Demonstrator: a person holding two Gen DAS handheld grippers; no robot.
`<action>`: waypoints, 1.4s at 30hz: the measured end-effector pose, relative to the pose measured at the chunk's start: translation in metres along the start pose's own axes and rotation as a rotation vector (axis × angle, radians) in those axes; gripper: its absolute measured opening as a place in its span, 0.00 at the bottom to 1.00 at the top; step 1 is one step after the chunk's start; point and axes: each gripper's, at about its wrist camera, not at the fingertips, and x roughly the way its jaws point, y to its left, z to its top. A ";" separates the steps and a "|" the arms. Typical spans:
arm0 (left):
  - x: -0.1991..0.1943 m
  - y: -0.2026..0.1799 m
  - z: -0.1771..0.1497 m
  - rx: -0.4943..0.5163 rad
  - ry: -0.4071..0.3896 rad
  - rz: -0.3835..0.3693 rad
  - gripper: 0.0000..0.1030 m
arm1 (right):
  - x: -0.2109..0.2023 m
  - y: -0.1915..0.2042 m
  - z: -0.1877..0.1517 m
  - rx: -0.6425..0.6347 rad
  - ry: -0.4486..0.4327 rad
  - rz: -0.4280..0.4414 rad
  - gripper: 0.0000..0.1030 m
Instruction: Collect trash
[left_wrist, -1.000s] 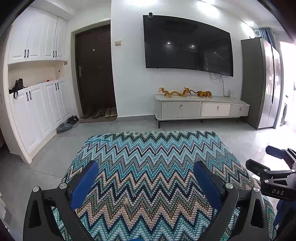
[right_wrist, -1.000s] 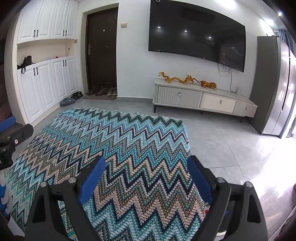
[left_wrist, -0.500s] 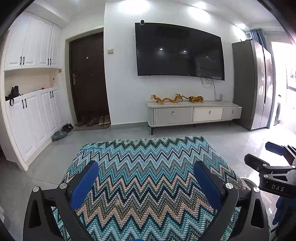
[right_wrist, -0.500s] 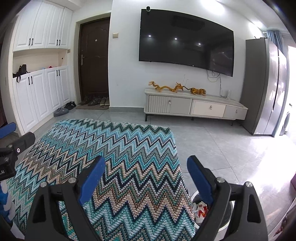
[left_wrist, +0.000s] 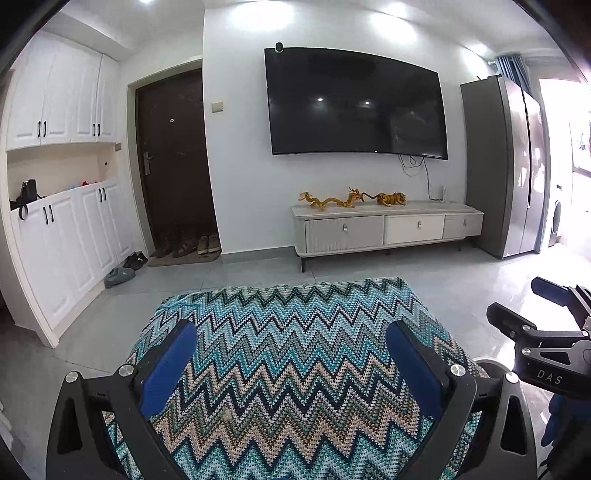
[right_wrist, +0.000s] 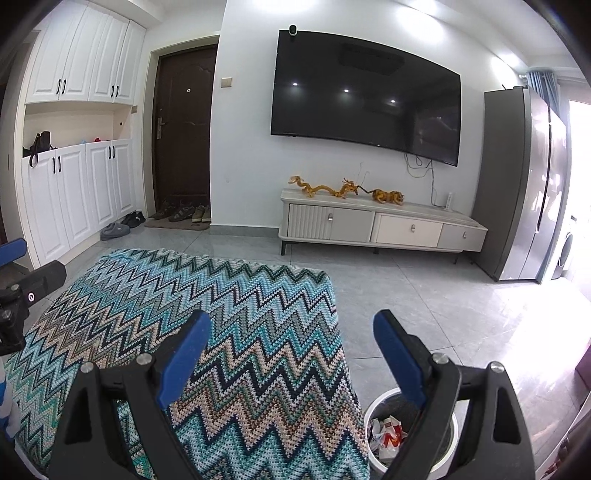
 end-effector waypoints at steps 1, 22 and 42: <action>0.001 -0.001 0.001 0.001 -0.001 0.001 1.00 | 0.000 -0.002 0.002 0.002 -0.003 -0.001 0.87; 0.025 0.010 0.004 -0.020 0.005 -0.006 1.00 | 0.012 0.002 0.014 -0.006 -0.010 -0.036 0.87; 0.035 0.018 0.002 -0.021 0.024 0.011 1.00 | 0.019 0.006 0.010 -0.003 0.004 -0.025 0.87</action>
